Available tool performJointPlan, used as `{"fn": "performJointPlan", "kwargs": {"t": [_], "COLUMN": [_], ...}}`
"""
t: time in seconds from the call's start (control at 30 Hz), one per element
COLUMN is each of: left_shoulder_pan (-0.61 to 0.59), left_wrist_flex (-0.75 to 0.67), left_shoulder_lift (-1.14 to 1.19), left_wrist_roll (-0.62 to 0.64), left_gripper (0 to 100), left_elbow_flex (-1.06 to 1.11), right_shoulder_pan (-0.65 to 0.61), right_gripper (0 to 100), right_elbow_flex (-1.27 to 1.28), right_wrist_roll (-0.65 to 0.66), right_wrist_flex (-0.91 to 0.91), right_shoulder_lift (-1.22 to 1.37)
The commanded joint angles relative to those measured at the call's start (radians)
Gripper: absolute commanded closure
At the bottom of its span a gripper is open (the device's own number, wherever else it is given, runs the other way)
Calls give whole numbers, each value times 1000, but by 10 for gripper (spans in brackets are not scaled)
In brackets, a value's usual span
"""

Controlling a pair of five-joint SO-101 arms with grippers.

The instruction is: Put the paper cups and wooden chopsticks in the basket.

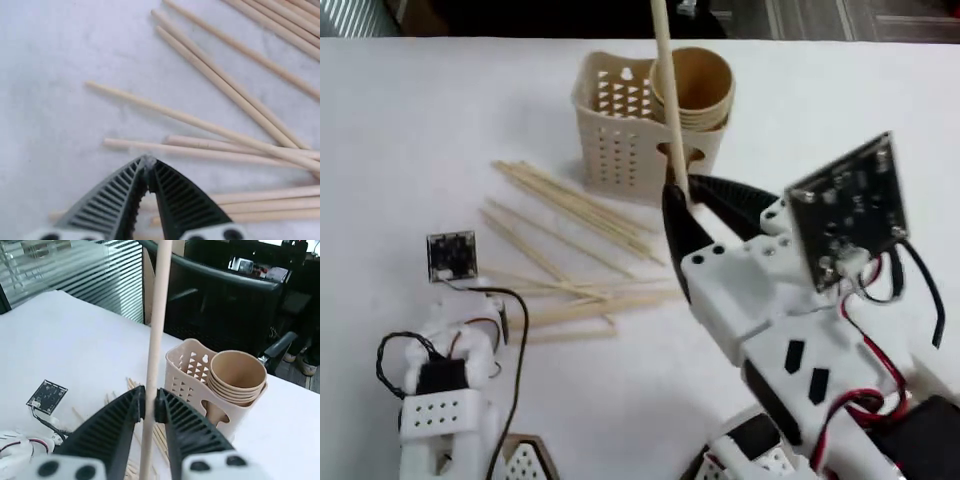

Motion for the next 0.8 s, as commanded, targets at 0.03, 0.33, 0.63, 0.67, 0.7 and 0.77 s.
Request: {"fn": "performJointPlan", "kwargs": {"t": [0.03,0.33,0.63,0.67,0.7,0.77], "left_shoulder_pan": [10,10,10,10,10,10], "left_wrist_flex": [-18,-18,-18,-18,-18,-18], "left_shoulder_lift": [-28,-28,-28,-28,-28,-28], "left_wrist_roll": [0,0,0,0,0,0], "left_gripper": [975,975,975,975,975,975], "left_elbow_flex": [-3,-3,-3,-3,-3,-3], "right_shoulder_pan": [12,13,15,15,15,15], "right_gripper": [981,981,981,981,981,981], "right_elbow_flex": [87,362,930,979,1025,1103], "right_wrist_roll": [-28,-173,-167,-144,-112,-68], "right_wrist_flex": [-42,-374,-1156,-1247,-1334,-1503], "right_shoulder_lift": [-54,-205,-340,-332,-323,-288]}}
